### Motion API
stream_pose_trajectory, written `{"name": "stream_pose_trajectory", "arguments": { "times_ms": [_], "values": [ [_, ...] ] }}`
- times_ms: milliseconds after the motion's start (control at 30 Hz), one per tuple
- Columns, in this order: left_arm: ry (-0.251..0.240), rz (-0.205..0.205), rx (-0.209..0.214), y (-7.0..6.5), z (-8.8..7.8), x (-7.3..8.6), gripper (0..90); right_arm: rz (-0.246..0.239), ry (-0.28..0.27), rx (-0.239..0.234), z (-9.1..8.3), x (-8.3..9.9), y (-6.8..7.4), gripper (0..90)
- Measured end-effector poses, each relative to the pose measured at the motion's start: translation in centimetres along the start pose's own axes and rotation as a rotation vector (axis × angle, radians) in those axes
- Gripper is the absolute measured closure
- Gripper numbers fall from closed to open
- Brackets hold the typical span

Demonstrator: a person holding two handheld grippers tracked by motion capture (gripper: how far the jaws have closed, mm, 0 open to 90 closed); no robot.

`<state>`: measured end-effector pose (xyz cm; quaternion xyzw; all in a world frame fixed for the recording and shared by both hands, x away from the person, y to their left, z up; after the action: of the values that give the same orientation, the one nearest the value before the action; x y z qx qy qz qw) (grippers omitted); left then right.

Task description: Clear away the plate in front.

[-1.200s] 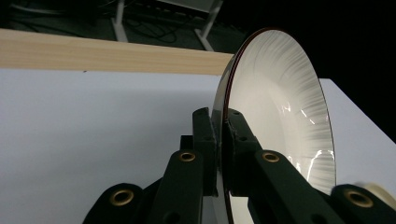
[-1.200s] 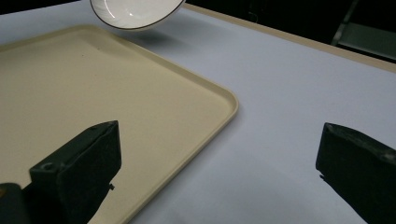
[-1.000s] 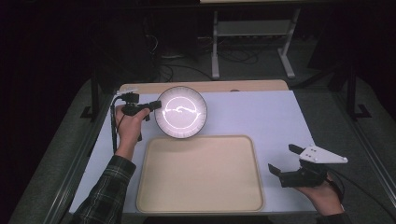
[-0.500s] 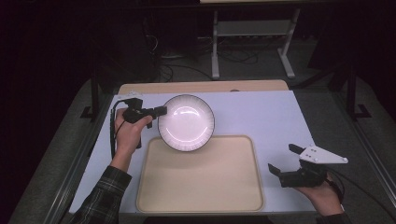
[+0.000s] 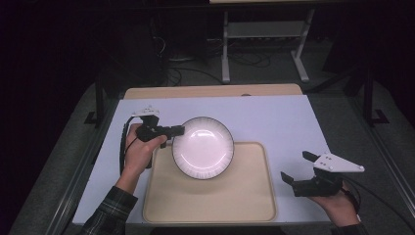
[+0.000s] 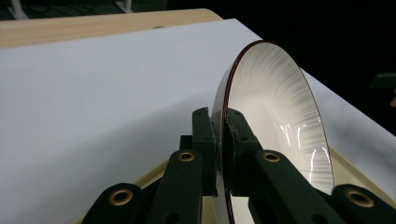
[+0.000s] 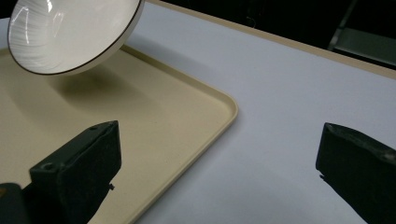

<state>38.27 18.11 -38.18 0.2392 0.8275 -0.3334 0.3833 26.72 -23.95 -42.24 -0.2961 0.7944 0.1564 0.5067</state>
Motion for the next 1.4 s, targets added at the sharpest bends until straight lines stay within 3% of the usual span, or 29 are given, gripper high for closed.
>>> {"name": "stream_pose_trajectory", "arguments": {
  "times_ms": [433,733,1000,1167,1233,1400],
  "values": [
    [0.098,0.007,0.057,-1.3,0.2,3.0,84.3,-0.003,0.003,0.004,-0.1,0.1,0.0,0.0],
    [0.153,0.019,0.084,-1.1,0.6,4.5,84.1,-0.004,0.007,0.002,0.0,0.2,0.1,0.0],
    [0.163,0.023,0.123,-0.8,1.1,5.0,84.5,-0.005,0.011,0.000,0.0,0.3,0.1,0.0],
    [0.162,0.041,0.117,-0.5,1.3,5.1,85.0,-0.008,0.012,-0.003,0.1,0.3,0.1,0.0],
    [0.169,0.075,0.092,-0.3,1.5,5.3,85.6,-0.010,0.013,-0.005,0.1,0.3,0.2,0.0],
    [0.176,0.059,0.071,0.1,1.8,5.6,86.0,-0.012,0.016,-0.004,0.2,0.4,0.2,0.0]
  ]
}}
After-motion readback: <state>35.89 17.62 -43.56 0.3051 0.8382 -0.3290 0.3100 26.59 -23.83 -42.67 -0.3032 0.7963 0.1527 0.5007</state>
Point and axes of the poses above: each handheld gripper's, and its own axes: z roughly forward along the jaws, x roughly out of its underside, y roughly to its left, the point moved 4 cm from there along z, roughly forward along the jaws, and after that the axes turned 3 degrees about -z, right-handed, at the moved point
